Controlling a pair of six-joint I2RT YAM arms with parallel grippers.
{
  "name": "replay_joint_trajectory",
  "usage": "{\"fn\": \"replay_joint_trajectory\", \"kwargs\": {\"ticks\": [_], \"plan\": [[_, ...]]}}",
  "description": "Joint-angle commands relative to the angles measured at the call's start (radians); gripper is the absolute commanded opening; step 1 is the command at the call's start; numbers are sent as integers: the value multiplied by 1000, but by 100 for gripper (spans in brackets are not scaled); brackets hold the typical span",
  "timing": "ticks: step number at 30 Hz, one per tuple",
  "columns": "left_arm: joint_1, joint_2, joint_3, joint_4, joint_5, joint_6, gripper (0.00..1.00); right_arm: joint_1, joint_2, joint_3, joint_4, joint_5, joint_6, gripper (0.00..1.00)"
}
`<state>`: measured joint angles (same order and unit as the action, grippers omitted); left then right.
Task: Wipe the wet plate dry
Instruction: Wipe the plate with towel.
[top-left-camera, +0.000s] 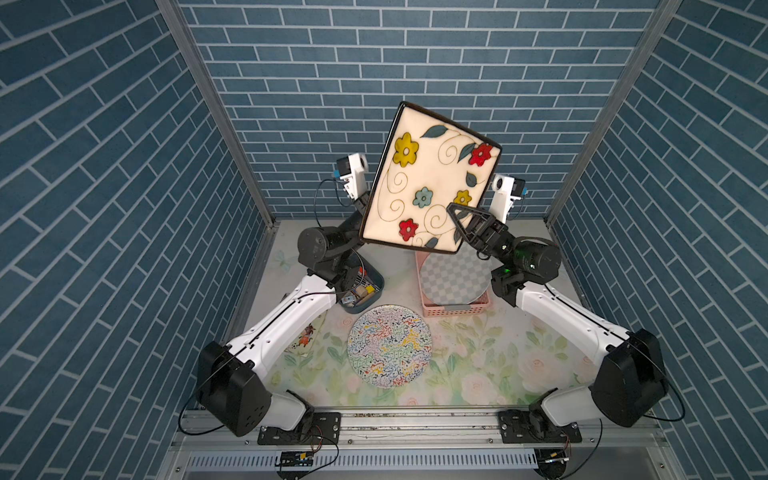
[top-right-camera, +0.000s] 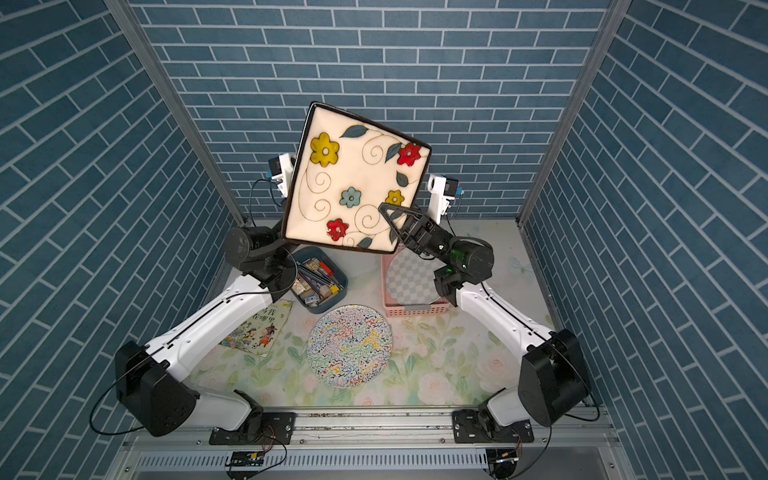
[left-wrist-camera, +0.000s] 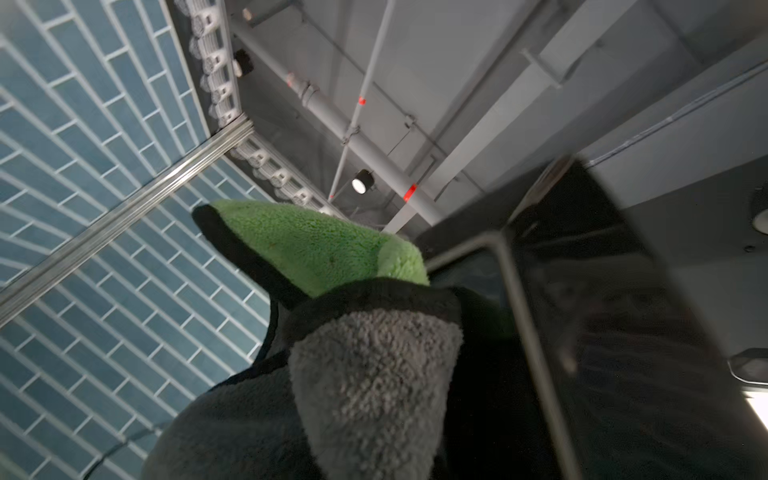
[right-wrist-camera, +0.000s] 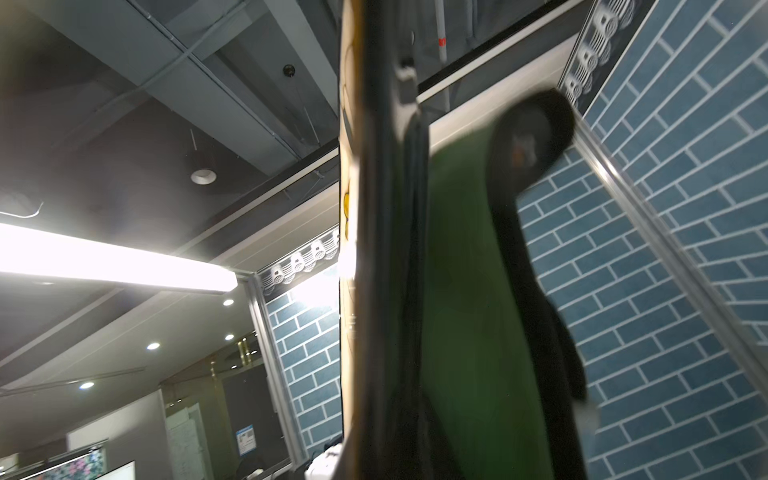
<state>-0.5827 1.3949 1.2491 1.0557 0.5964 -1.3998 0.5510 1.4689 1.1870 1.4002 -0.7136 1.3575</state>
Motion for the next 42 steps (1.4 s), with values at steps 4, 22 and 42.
{"fn": "replay_joint_trajectory", "kwargs": {"ticks": [4, 22, 42], "plan": [[-33, -214, -112, -463, -14, 442, 0, -190, 18, 31, 6, 263, 23, 0], [-12, -46, 191, -1134, -751, 930, 0, -2, -142, -30, -574, 286, -481, 0], [-5, 157, 246, -1165, -511, 955, 0, 57, -271, -144, -642, 267, -543, 0]]}}
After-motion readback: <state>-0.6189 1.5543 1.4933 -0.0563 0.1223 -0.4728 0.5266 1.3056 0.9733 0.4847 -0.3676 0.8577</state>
